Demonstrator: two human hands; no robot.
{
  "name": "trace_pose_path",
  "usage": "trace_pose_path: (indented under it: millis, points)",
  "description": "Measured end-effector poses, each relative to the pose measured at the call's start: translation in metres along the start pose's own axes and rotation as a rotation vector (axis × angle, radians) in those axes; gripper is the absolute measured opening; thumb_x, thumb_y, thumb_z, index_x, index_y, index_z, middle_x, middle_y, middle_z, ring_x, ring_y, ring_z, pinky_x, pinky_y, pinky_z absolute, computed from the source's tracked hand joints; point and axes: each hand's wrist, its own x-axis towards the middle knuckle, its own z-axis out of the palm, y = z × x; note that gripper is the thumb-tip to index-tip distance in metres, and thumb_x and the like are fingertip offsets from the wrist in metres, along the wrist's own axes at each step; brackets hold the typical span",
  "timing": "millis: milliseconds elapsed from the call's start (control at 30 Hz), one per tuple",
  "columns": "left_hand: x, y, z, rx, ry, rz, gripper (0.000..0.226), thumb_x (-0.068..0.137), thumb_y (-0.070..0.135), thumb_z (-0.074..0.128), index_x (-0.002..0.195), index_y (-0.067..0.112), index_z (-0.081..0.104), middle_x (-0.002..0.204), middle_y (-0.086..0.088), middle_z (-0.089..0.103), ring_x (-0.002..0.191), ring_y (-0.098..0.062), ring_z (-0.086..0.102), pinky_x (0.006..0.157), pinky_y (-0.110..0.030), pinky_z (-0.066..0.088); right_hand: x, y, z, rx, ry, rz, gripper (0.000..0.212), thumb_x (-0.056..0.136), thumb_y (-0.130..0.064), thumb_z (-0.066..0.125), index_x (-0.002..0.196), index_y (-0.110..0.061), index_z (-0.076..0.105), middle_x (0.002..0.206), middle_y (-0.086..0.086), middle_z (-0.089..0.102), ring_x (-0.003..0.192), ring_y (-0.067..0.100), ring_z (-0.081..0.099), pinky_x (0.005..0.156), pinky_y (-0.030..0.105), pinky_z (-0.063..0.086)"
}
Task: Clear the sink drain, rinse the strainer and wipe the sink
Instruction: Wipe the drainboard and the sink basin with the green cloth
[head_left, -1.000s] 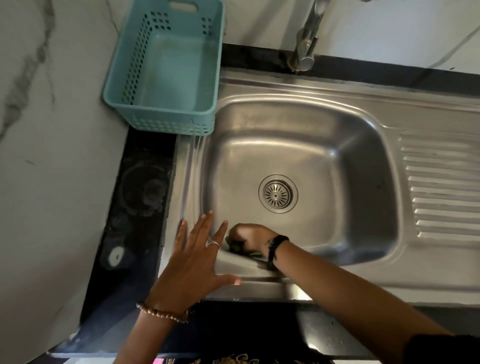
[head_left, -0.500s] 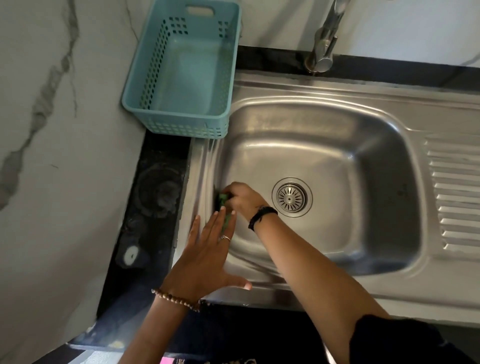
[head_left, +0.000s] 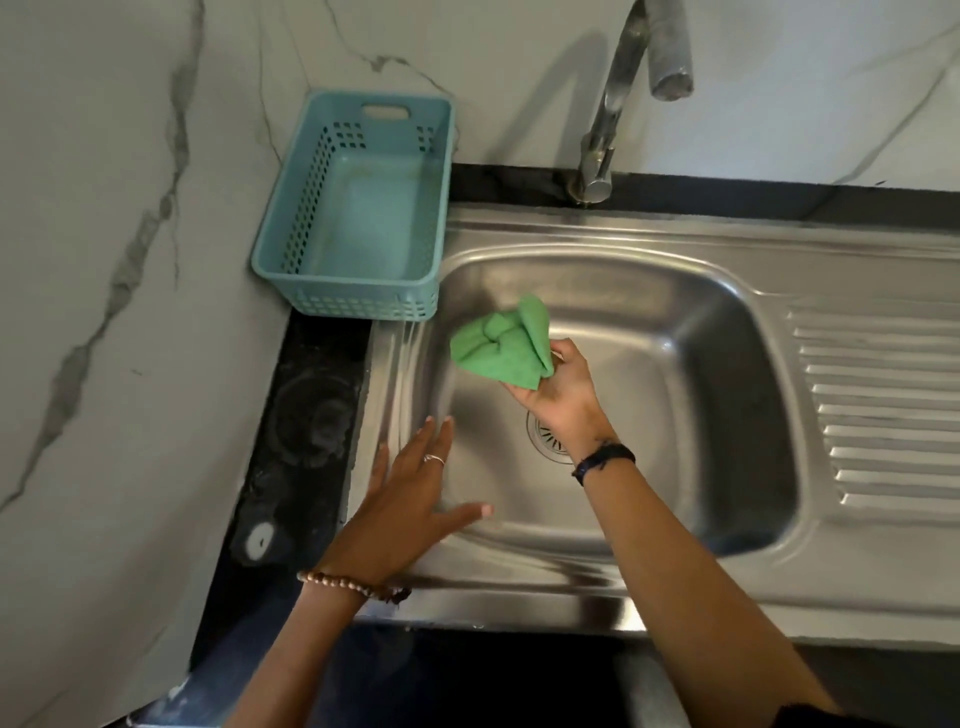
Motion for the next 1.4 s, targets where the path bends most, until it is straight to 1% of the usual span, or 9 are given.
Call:
trace_pose_path:
  millis: [133,300,467,567,733,867,1100,1267,1400]
  points:
    - [0.014,0.018,-0.006,-0.400,0.237,-0.032,0.073,0.086,0.038,0.057,0.146,0.019,0.020,0.149,0.004,0.027,0.138,-0.009,0.025,0.107,-0.017,0.018,-0.038,-0.004,-0.012,-0.005,-0.136,-0.068,0.042,0.089,-0.048,0.047,0.098,-0.012,0.066,0.104,0.011,0.069,0.094,0.027,0.065,0.074,0.036,0.059]
    - [0.048,0.042,-0.006,-1.127,0.121,-0.339,0.051,0.089,0.045,0.047,0.132,0.020,0.043,0.136,-0.005,0.049,0.113,-0.016,0.049,0.093,-0.034,0.040,-0.075,-0.011,-0.018,-0.021,-0.281,-0.094,0.065,0.088,-0.060,0.045,0.132,-0.013,0.048,0.135,0.012,0.052,0.122,0.030,0.052,0.094,0.042,0.051]
    - [0.056,0.065,-0.008,-1.484,-0.007,-0.351,0.030,0.087,0.041,0.052,0.106,0.019,0.058,0.107,-0.006,0.064,0.104,-0.023,0.059,0.083,-0.040,0.051,-0.100,-0.015,-0.022,-0.074,-0.338,-0.074,0.087,0.070,-0.063,0.066,0.136,-0.012,0.042,0.130,0.014,0.049,0.109,0.030,0.054,0.087,0.039,0.052]
    - [0.059,0.075,-0.010,-1.482,0.115,-0.310,0.009,0.089,0.023,0.055,0.095,0.018,0.060,0.092,-0.004,0.066,0.086,-0.019,0.063,0.072,-0.033,0.052,-0.107,-0.020,-0.031,-0.166,-0.330,-0.051,0.095,0.061,-0.069,0.066,0.135,-0.013,0.048,0.133,0.016,0.051,0.113,0.033,0.055,0.093,0.044,0.048]
    - [0.060,0.089,-0.024,-1.125,0.349,-0.037,0.008,0.084,0.008,0.062,0.079,0.013,0.065,0.064,0.009,0.069,0.059,-0.003,0.065,0.059,-0.020,0.052,-0.121,-0.041,-0.047,-0.401,-0.233,-0.095,0.051,0.075,-0.058,0.053,0.105,-0.018,0.064,0.095,0.007,0.070,0.084,0.022,0.067,0.078,0.036,0.055]
    - [0.061,0.100,-0.034,-0.773,0.398,0.114,0.011,0.073,0.031,0.070,0.071,0.021,0.068,0.075,-0.004,0.072,0.078,-0.026,0.068,0.077,-0.041,0.052,-0.131,-0.055,-0.045,-0.699,-0.236,-0.084,0.050,0.077,-0.033,0.067,0.122,-0.018,0.050,0.114,0.005,0.064,0.097,0.017,0.066,0.078,0.031,0.057]
    - [0.055,0.116,-0.039,-0.647,0.515,-0.117,0.029,0.079,0.029,0.066,0.086,0.001,0.065,0.092,-0.019,0.070,0.089,-0.034,0.066,0.086,-0.046,0.052,-0.137,-0.044,-0.049,-1.068,-0.173,-0.035,0.094,0.058,-0.037,0.083,0.134,-0.027,0.028,0.124,-0.001,0.054,0.114,0.018,0.056,0.101,0.039,0.045]
    - [0.045,0.112,-0.028,-0.866,0.471,-0.225,0.011,0.086,0.017,0.061,0.089,0.008,0.066,0.082,-0.007,0.068,0.073,-0.019,0.065,0.074,-0.030,0.056,-0.139,-0.031,-0.063,-0.903,-0.142,-0.101,0.038,0.085,-0.017,0.064,0.123,-0.014,0.055,0.110,0.000,0.068,0.097,0.013,0.066,0.080,0.026,0.054]
    - [0.034,0.092,-0.005,-1.072,0.305,-0.277,0.059,0.072,0.049,0.070,0.117,0.014,0.059,0.119,-0.009,0.063,0.107,-0.027,0.060,0.097,-0.048,0.045,-0.140,-0.041,-0.069,-0.798,-0.013,-0.220,0.025,0.090,-0.011,0.056,0.114,-0.009,0.061,0.094,-0.001,0.070,0.079,0.008,0.067,0.066,0.024,0.054]
